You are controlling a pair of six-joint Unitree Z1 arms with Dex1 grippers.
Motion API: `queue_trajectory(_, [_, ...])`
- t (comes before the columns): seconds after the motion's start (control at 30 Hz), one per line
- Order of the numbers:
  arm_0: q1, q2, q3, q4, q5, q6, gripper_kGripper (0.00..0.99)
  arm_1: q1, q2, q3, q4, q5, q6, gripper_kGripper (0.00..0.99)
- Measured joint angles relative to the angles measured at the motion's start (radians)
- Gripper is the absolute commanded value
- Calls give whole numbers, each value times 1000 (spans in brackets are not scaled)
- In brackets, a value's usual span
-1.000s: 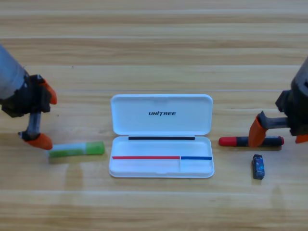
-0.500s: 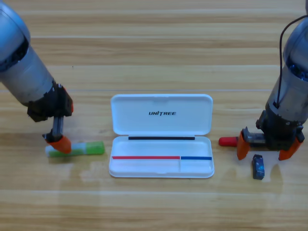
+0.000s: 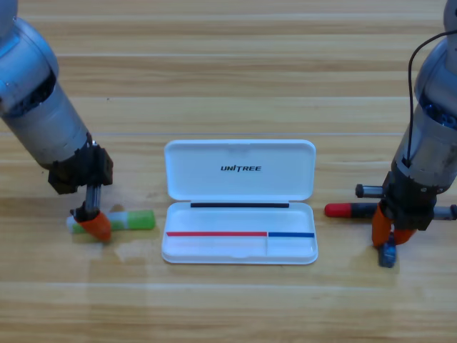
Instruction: Clean up eraser and pencils
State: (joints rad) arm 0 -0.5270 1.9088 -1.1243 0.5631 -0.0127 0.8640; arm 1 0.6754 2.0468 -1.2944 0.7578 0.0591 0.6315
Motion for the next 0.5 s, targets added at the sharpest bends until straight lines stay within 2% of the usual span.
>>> queue_trajectory(0.23, [0, 22, 0, -14, 0, -8, 920, -1, 0, 5, -1, 48, -10, 0])
queue_trajectory(0.3, [0, 29, 0, -16, 0, -11, 919, -1, -2, -1, 7, 48, -85, 0])
queue_trajectory(0.5, [0, 46, 0, -31, 0, -13, 877, 23, -17, -192, 231, 48, -588, 0])
